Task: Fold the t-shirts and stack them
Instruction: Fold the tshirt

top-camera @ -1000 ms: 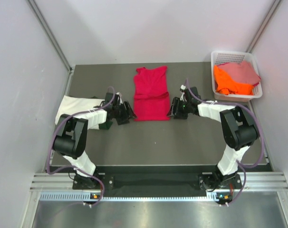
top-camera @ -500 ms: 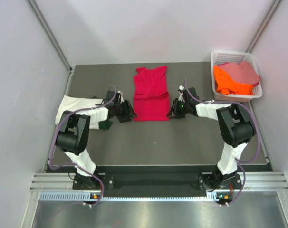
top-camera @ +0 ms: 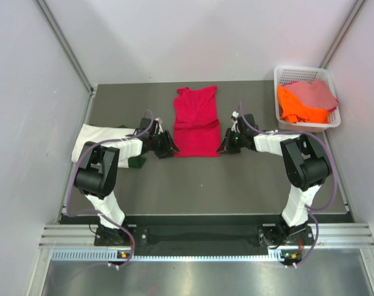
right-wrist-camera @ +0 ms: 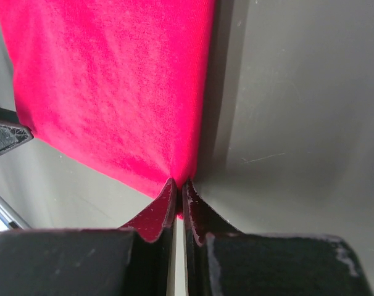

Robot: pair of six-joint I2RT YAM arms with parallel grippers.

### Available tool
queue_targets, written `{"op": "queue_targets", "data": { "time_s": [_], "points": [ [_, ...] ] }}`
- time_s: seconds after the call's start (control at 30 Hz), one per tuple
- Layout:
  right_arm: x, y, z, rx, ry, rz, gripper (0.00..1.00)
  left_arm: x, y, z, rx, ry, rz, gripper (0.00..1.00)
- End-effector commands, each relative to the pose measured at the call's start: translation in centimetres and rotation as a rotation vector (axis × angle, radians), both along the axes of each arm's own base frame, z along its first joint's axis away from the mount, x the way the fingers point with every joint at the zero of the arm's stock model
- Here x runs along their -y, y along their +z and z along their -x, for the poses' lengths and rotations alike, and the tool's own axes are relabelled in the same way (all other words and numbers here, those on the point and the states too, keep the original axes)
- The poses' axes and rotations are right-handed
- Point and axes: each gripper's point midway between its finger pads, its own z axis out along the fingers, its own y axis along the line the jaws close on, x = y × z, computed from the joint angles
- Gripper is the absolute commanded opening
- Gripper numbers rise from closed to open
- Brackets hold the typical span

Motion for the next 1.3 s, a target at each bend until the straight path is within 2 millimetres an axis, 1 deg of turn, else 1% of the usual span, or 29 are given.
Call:
{"op": "queue_targets", "data": {
  "time_s": [0.0,0.07,0.17,0.2,0.27,0.3,0.37,0.4,0.47,0.53,0.67,0.7,0.73,0.77,0.83,0.87,0.9,0.97,1.0,1.03,1.07,1.1,1.13,1.17,1.2,1.27],
  "points": [
    [-0.6,-0.3,0.2,0.022,0.033,-0.004,0.00,-0.2,-2.1,0.4,-0.037,-0.021,-0.041,0.47],
    [-0.7,-0.1,0.2,0.027,0.035,-0.006,0.00,0.0,-2.2,0.2,-0.037,-0.022,-0.039,0.46],
    [-0.7,-0.1,0.2,0.029,0.040,-0.008,0.00,0.0,-2.8,0.1,-0.049,-0.023,-0.043,0.42],
    [-0.7,0.0,0.1,0.032,0.040,-0.009,0.00,0.0,-3.1,0.0,-0.054,-0.024,-0.046,0.38],
    [-0.7,0.0,0.2,0.032,0.043,-0.008,0.00,0.1,-3.2,0.0,-0.056,-0.025,-0.045,0.32],
    [-0.7,0.0,0.1,0.034,0.044,-0.008,0.00,0.1,-3.2,0.0,-0.056,-0.025,-0.045,0.26],
    [-0.8,0.0,0.3,0.033,0.048,-0.009,0.00,0.0,-3.1,0.0,-0.050,-0.022,-0.046,0.20],
    [-0.7,-0.1,0.3,0.029,0.047,-0.010,0.00,0.0,-2.8,0.1,-0.047,-0.020,-0.045,0.11],
    [-0.6,0.0,0.4,0.031,0.046,-0.010,0.00,-0.1,-2.3,0.2,-0.039,-0.021,-0.043,0.03],
    [-0.7,0.1,0.4,0.032,0.046,-0.013,0.00,-0.3,-2.2,0.6,-0.044,-0.020,-0.055,0.00],
    [-0.6,1.0,0.8,0.044,0.047,-0.025,0.00,-0.7,-1.2,1.1,-0.033,-0.021,-0.067,0.00],
    [-0.5,1.2,1.1,0.038,0.047,-0.025,0.00,-0.7,-0.7,1.3,-0.024,-0.025,-0.061,0.00],
    [-0.5,1.5,1.3,0.039,0.050,-0.028,0.00,-0.7,-0.4,1.7,-0.032,-0.029,-0.058,0.00],
    [-0.4,1.9,1.9,0.039,0.054,-0.030,0.00,-0.7,0.4,1.9,-0.017,-0.031,-0.051,0.00],
    [-0.4,2.5,2.7,0.039,0.069,-0.040,0.00,-0.7,0.4,3.4,-0.031,-0.043,-0.051,0.00],
    [0.0,2.8,3.6,0.030,0.070,-0.039,0.00,-0.6,1.4,3.8,-0.010,-0.048,-0.045,0.00],
    [0.1,3.0,4.2,0.026,0.079,-0.040,0.00,-0.5,1.3,4.8,-0.020,-0.063,-0.048,0.00],
    [0.5,3.7,6.0,0.013,0.097,-0.043,0.00,-0.4,2.0,6.2,-0.026,-0.082,-0.043,0.00],
    [0.5,4.1,6.5,0.016,0.105,-0.048,0.00,-0.3,3.7,6.3,0.012,-0.083,-0.035,0.00],
    [0.5,4.9,6.6,0.028,0.104,-0.053,0.00,-0.5,4.6,6.3,0.027,-0.078,-0.040,0.00],
    [0.7,6.5,6.7,0.053,0.100,-0.060,0.00,-0.7,6.1,6.7,0.045,-0.072,-0.043,0.00],
    [0.6,7.6,6.4,0.074,0.098,-0.063,0.00,-0.5,8.2,5.9,0.084,-0.068,-0.032,0.00],
    [0.6,8.9,6.3,0.092,0.098,-0.070,0.00,-0.4,9.5,5.7,0.107,-0.066,-0.022,0.00],
    [0.4,11.3,6.0,0.130,0.101,-0.082,0.00,-0.1,11.1,5.7,0.132,-0.074,0.002,0.00],
    [0.3,12.4,5.9,0.150,0.099,-0.086,0.00,0.0,12.5,5.7,0.141,-0.075,0.014,0.00],
    [0.6,14.2,6.5,0.175,0.099,-0.087,0.00,0.1,13.8,6.1,0.150,-0.079,0.030,0.00]
  ]
}}
